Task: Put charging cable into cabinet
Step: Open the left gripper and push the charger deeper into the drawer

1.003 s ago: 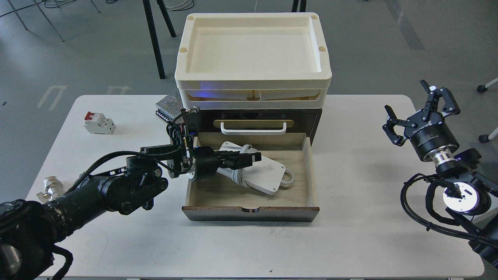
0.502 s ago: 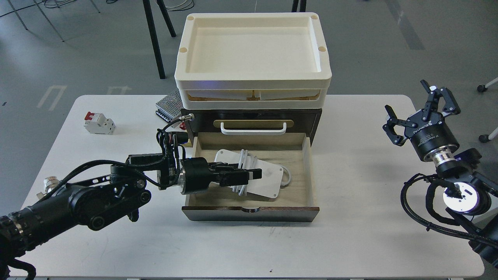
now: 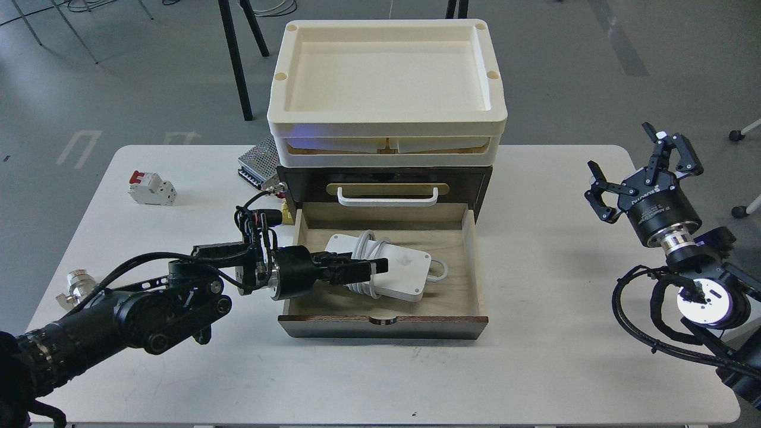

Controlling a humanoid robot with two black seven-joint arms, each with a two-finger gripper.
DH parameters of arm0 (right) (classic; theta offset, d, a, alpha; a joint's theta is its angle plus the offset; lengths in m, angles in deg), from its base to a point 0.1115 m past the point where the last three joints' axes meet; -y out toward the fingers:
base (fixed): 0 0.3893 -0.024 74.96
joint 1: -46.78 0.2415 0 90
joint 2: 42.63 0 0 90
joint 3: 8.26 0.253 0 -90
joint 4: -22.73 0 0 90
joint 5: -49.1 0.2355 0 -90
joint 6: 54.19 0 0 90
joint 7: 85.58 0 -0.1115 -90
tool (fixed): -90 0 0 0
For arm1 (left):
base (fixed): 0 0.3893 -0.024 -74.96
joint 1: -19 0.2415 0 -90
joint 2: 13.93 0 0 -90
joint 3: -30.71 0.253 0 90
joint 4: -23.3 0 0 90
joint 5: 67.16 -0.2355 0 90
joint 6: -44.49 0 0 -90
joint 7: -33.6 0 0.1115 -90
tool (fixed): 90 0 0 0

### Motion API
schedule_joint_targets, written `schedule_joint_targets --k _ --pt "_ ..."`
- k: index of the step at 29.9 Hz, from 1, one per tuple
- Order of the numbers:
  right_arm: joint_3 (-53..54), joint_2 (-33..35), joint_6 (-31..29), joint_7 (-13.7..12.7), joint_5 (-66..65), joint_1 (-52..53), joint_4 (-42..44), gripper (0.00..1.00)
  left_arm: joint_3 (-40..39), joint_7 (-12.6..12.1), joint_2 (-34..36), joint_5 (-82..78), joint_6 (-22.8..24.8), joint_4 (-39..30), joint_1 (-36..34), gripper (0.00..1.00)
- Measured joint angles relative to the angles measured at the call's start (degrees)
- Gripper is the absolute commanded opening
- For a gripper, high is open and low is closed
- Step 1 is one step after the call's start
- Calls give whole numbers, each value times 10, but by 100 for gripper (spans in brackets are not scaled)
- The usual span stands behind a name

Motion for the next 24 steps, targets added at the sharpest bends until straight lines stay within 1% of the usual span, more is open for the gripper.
schedule_joint_targets --k 7,12,19,21,24 --pt "0 0 0 0 0 0 0 99 -6 0 26 1 -16 -14 -3 99" --pt "0 0 0 0 0 0 0 99 -8 0 53 3 -17 -63 -3 99" --pt "1 0 0 0 0 0 0 99 -29 0 132 15 -26 -162 7 99" --pt "1 0 0 0 0 0 0 99 -47 0 159 45 -30 -176 17 99" --pt "1 0 0 0 0 0 0 99 -82 0 197 131 -35 -182 30 99"
